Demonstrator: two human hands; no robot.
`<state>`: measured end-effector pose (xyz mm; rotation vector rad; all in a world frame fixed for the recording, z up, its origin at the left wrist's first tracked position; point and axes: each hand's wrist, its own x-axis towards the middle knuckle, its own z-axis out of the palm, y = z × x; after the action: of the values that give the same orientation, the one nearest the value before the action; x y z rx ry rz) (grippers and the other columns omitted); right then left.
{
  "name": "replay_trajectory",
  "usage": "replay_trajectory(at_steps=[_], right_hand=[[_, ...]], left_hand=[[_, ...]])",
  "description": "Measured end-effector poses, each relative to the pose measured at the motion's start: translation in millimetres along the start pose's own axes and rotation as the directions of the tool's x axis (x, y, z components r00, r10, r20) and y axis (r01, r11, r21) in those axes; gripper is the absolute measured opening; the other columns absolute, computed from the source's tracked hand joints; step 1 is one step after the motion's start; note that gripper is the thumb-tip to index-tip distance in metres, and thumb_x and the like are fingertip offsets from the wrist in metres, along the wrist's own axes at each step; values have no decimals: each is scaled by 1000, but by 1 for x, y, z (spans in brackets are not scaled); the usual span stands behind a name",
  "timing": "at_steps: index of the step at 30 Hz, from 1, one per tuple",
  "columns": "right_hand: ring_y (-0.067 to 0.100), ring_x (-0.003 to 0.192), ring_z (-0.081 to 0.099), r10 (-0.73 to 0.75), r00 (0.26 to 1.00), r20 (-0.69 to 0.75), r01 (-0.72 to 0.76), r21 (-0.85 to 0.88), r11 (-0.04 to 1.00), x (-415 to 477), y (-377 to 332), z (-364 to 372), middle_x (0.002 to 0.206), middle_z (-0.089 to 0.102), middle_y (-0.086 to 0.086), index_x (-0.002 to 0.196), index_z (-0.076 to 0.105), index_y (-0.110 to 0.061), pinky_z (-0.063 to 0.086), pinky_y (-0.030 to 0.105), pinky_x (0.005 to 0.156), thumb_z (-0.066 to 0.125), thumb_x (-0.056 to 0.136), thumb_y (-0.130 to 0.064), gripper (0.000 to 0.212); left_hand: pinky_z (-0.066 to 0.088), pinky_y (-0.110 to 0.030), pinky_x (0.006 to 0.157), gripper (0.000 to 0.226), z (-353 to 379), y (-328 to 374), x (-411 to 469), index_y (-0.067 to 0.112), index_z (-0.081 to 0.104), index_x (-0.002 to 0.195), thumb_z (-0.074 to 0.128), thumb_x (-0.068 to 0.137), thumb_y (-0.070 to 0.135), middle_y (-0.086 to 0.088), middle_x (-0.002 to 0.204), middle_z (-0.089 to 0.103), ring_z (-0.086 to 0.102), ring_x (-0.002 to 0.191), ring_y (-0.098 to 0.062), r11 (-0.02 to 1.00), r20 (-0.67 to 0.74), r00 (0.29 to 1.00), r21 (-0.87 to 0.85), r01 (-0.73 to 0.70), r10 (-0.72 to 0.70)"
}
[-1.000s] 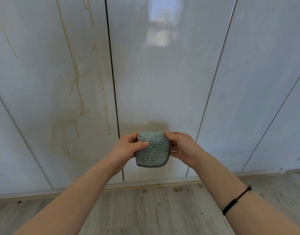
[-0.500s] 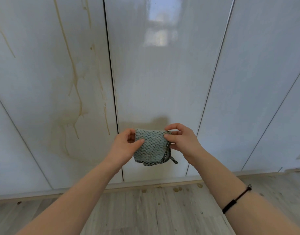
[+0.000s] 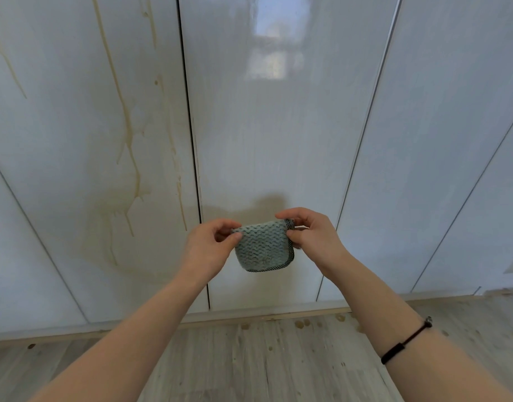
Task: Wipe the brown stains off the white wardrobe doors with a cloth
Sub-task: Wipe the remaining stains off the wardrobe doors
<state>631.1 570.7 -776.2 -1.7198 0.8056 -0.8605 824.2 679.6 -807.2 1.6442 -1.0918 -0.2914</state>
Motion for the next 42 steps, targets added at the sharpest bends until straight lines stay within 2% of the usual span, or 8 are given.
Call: replay_trajectory(at_steps=[3, 8, 12, 17, 28, 33, 38, 42], right_hand=[[21, 88, 66, -21, 1000, -15, 18, -131, 991, 0, 0, 3, 104, 68, -2, 96, 75, -32, 57, 26, 70, 52, 87, 8, 47], [12, 98, 58, -149, 989, -21, 121, -477, 871, -1, -1, 7, 108, 58, -4, 107, 72, -26, 49, 24, 86, 49, 94, -2, 36], [9, 90, 62, -102, 995, -12, 91, -366, 926, -1, -6, 3, 100, 66, -5, 92, 70, -29, 45, 10, 60, 51, 92, -5, 30], [10, 74, 59, 5, 995, -96, -20, -156, 988, 2, -11, -7, 79, 67, -6, 84, 69, -21, 46, 27, 69, 51, 87, -10, 21], [16, 101, 69, 179, 979, 99, -177, -34, 984, 7, 16, 4, 107, 72, 1, 107, 70, -23, 59, 37, 87, 68, 90, -24, 18], [23, 93, 71, 441, 897, 26, -423, -237, 874, -2, 20, 6, 101, 72, 12, 101, 65, -8, 60, 34, 69, 59, 88, -65, 59], [32, 95, 74, 651, 572, 500, -729, -56, 683, -6, 28, 35, 104, 74, 21, 111, 68, 4, 62, 37, 73, 23, 77, -94, 113], [25, 78, 72, 653, 570, 499, -761, 22, 648, 5, 42, 57, 82, 72, 13, 88, 69, -6, 58, 31, 69, 45, 94, -62, 61]], left_hand=[[46, -4, 66, 26, 1, 2, -5, 43, 66, 85, 77, 84, 20, 27, 80, 66, 62, 81, 9, 976, -61, 989, 178, -122, 135], [41, -21, 77, 14, 5, 3, -3, 31, 58, 88, 68, 90, 22, 21, 97, 53, 52, 90, -1, 920, -43, 968, 324, -219, 245], [42, -25, 67, 10, 8, 11, 0, 29, 50, 92, 55, 100, 27, 13, 89, 61, 56, 82, -9, 996, 69, 998, 84, 0, -6], [60, -37, 77, 13, 4, 16, -3, 17, 58, 111, 61, 99, 18, 1, 101, 75, 72, 94, -18, 908, 228, 961, -351, 229, -154], [61, -32, 72, 16, 1, 3, 0, 5, 69, 98, 77, 84, 5, -8, 93, 76, 74, 88, -20, 888, 429, 857, -217, 405, -286], [53, -29, 63, 14, -2, 3, 4, 19, 65, 82, 72, 80, 8, 1, 79, 69, 65, 74, -16, 973, 149, 962, 48, 226, -230], [46, -24, 64, 11, 12, 6, -11, 31, 63, 82, 67, 77, 22, 14, 77, 63, 60, 75, -5, 931, 239, 970, 361, -52, -39], [39, -24, 65, 17, 21, 3, -10, 37, 58, 83, 70, 78, 26, 18, 82, 59, 57, 78, -5, 899, 419, 907, 378, -221, 46]])
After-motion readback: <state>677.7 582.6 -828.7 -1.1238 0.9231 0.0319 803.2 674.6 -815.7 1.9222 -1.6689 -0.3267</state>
